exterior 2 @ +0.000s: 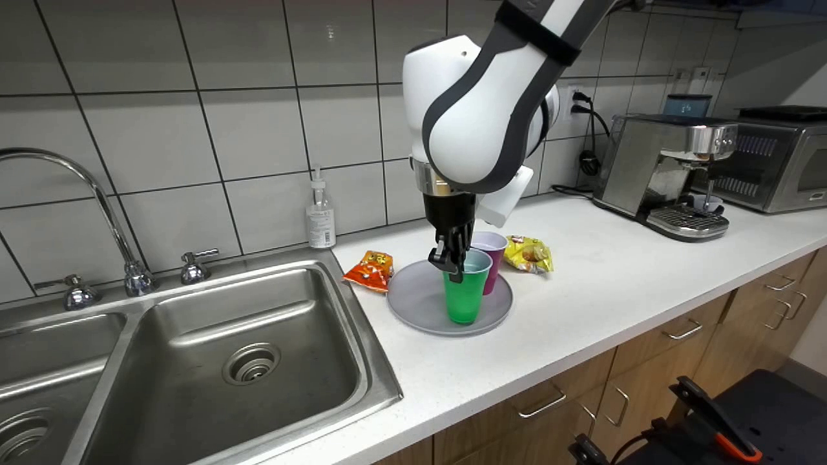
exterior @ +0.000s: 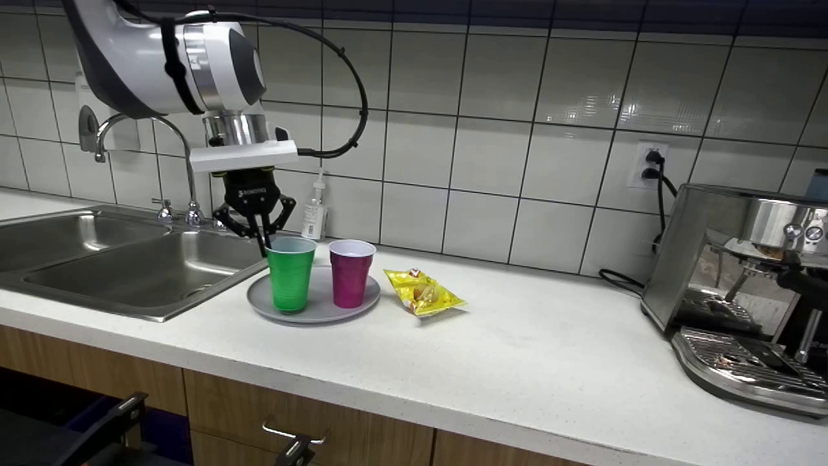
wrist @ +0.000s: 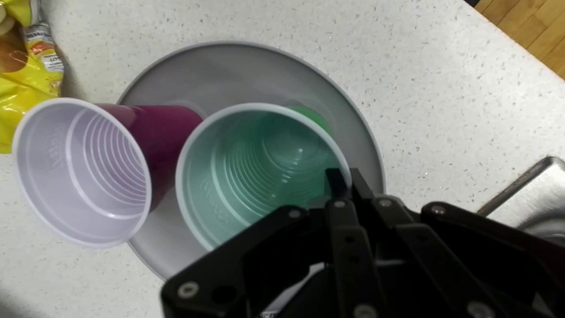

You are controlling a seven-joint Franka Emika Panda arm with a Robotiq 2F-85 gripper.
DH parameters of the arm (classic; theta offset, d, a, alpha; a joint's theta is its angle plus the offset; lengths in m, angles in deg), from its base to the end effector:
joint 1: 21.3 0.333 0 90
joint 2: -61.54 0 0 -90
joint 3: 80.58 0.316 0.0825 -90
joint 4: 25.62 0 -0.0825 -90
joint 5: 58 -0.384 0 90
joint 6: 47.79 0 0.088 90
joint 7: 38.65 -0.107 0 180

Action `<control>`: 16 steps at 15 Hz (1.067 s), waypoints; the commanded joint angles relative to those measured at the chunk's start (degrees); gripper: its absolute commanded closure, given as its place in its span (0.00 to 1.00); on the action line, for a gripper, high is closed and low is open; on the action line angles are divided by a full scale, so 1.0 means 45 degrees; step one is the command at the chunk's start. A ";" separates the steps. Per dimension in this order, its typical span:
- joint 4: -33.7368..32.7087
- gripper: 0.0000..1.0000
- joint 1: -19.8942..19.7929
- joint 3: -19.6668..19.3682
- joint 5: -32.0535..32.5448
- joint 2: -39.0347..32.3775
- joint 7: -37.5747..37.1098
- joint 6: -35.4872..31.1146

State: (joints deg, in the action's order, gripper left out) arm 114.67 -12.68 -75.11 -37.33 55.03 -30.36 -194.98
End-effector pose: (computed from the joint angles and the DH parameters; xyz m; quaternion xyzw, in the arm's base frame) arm 0.4689 0.1241 0.2548 0.9365 0.3383 0.0091 0.0921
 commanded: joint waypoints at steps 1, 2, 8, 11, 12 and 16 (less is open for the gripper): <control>-0.0204 0.99 0.0025 0.0038 0.0433 -0.0123 -0.0343 0.0031; -0.0202 0.99 0.0029 0.0039 0.0437 -0.0128 -0.0340 0.0032; -0.0184 0.99 0.0061 0.0021 0.0695 -0.0153 -0.0470 -0.0009; -0.0184 0.94 0.0072 0.0026 0.0807 -0.0136 -0.0528 0.0041; -0.0180 0.69 0.0072 0.0027 0.0828 -0.0131 -0.0531 0.0040; -0.0155 0.50 0.0096 0.0030 0.0837 -0.0062 -0.0594 0.0127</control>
State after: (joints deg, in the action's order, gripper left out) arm 114.64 -12.48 -75.11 -35.42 54.68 -30.85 -194.98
